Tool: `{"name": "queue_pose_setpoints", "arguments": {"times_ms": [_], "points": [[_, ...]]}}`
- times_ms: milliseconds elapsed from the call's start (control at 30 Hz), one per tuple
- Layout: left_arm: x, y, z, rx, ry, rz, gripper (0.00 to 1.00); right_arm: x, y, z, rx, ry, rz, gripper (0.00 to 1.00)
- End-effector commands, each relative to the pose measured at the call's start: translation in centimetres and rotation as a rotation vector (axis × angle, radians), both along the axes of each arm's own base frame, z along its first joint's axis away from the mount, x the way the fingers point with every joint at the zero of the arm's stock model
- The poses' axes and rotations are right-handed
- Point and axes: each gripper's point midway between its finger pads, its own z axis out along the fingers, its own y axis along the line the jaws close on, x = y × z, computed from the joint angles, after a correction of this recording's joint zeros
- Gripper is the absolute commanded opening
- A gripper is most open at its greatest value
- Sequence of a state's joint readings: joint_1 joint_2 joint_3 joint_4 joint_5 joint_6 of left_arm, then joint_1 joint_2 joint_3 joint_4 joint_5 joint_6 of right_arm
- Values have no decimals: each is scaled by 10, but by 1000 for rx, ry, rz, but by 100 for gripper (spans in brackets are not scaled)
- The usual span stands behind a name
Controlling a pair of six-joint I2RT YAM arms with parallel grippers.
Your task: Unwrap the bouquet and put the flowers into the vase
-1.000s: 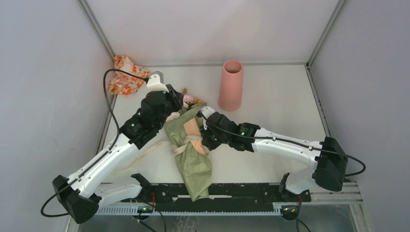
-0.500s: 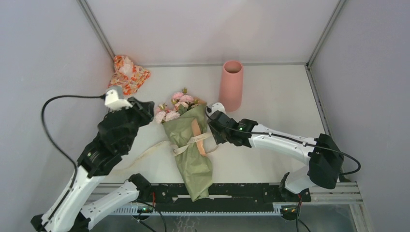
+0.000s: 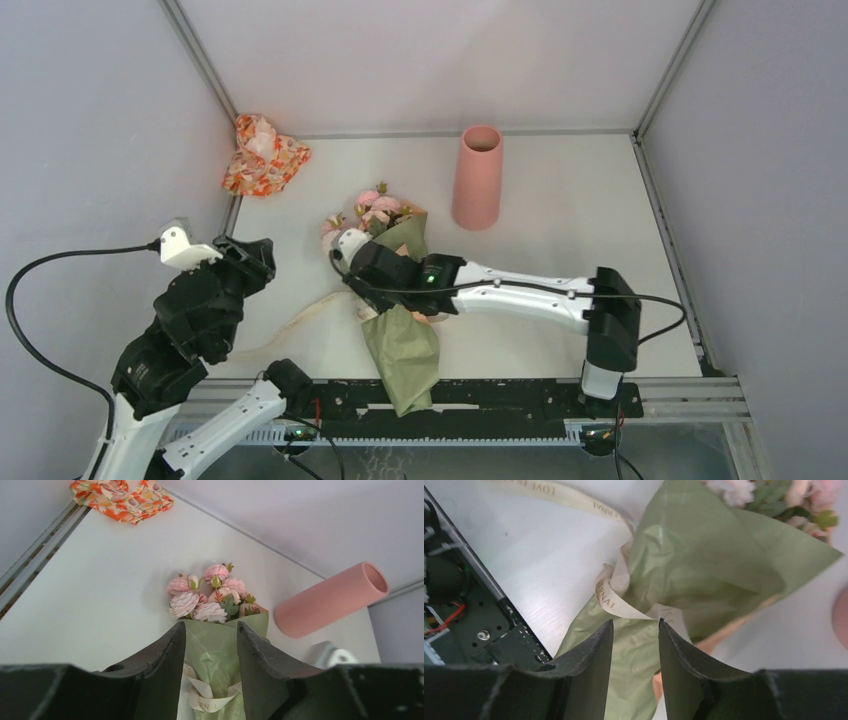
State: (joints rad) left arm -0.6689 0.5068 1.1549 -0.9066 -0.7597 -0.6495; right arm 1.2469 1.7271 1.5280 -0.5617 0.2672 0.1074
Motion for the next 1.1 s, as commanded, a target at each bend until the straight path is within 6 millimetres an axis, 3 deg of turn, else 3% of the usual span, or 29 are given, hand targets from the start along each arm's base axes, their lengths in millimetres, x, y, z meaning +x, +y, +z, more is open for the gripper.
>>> {"name": "queue_pose_setpoints", "arguments": {"times_ms": [0,200,367,767,1067], "points": [[-11,15,8,-18,-22,42,48,-7,20,-28,-85,-4,123,47],[-14,21,5,-4,-17,57,50,-6,32,-66,-146,27,137,47],[-12,20,0,5,-6,58,50,-3,36,-84,-179,24,153,47],[-15,23,0,-1,-16,65,50,24,38,-90,-228,-85,83,47],[-14,22,-3,3,-8,64,50,31,38,-118,-278,-71,68,46]]}}
